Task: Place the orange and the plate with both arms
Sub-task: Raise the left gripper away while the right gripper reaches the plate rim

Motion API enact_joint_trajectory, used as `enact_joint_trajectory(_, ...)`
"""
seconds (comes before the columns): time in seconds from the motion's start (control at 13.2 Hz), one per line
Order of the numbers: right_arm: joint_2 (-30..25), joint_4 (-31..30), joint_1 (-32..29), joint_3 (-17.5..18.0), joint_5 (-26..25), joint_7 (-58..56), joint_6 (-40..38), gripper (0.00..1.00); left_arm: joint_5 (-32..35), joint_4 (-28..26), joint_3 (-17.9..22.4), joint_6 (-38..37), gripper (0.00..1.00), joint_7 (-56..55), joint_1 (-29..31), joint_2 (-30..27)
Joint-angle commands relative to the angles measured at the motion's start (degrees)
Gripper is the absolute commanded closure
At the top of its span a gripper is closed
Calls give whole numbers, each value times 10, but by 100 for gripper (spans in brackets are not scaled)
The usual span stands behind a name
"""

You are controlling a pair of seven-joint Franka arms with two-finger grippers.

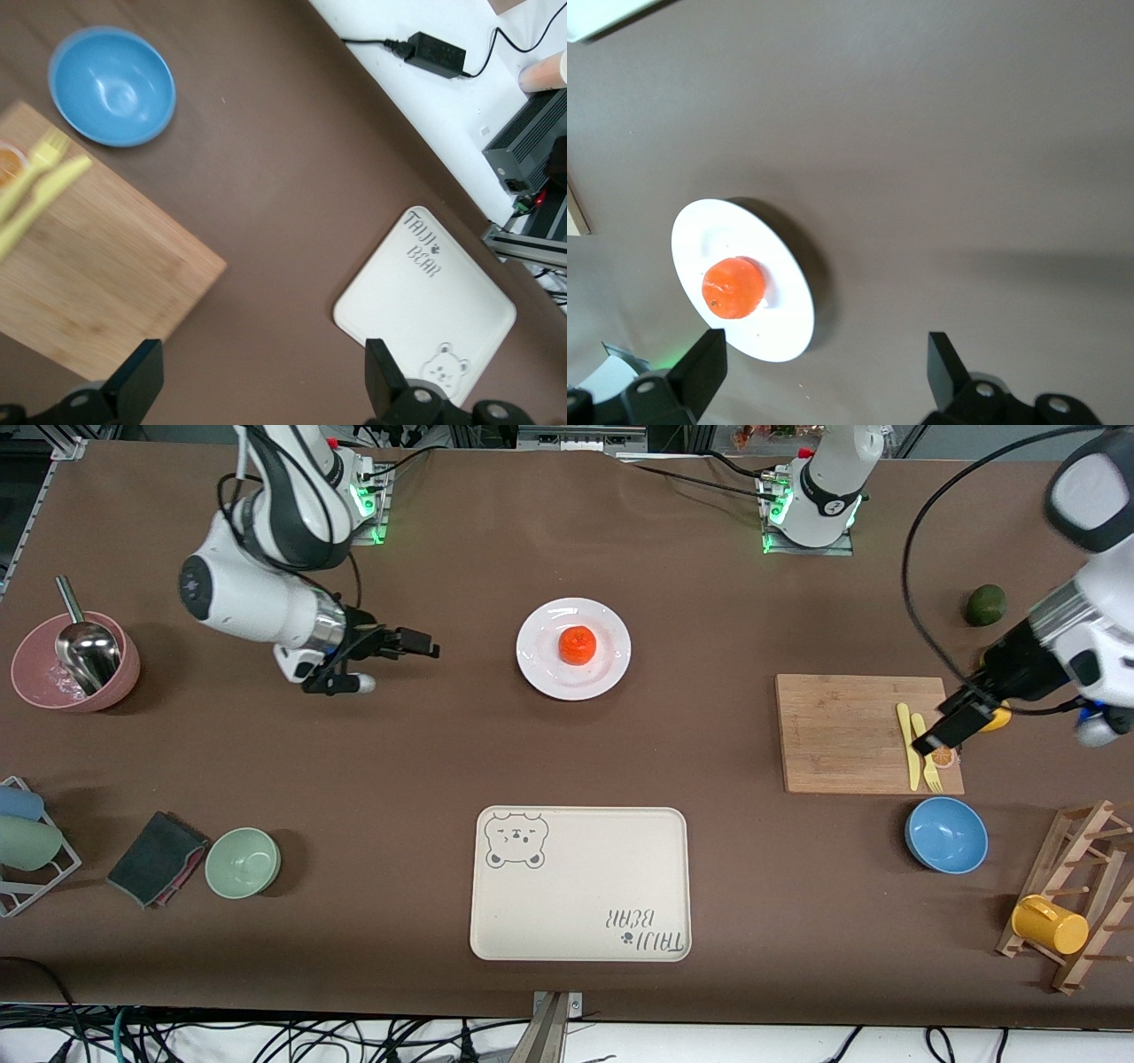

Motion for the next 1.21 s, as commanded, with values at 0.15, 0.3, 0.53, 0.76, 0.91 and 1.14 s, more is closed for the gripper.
enact_joint_trajectory(0.15,50,-33,-6,74,108,-63,74,0,123,126,2,-154,0,84,-20,1)
enact_joint_trajectory(0.3,90,-32,-6,74,186,-148,74,0,147,158,2,-200,0,128,-33,5)
enact_joint_trajectory(0.53,134,-28,-4,75,332,-280,71,0,147,174,4,-222,0,209,-47,10)
enact_joint_trajectory(0.76,160,-25,-1,76,383,-341,72,0,146,173,5,-225,0,318,-40,10)
enact_joint_trajectory(0.91,176,-13,19,77,429,-365,76,0,146,173,6,-226,0,326,-39,11)
enact_joint_trajectory(1.14,212,15,31,76,457,-394,78,0,146,172,6,-291,0,322,-36,15)
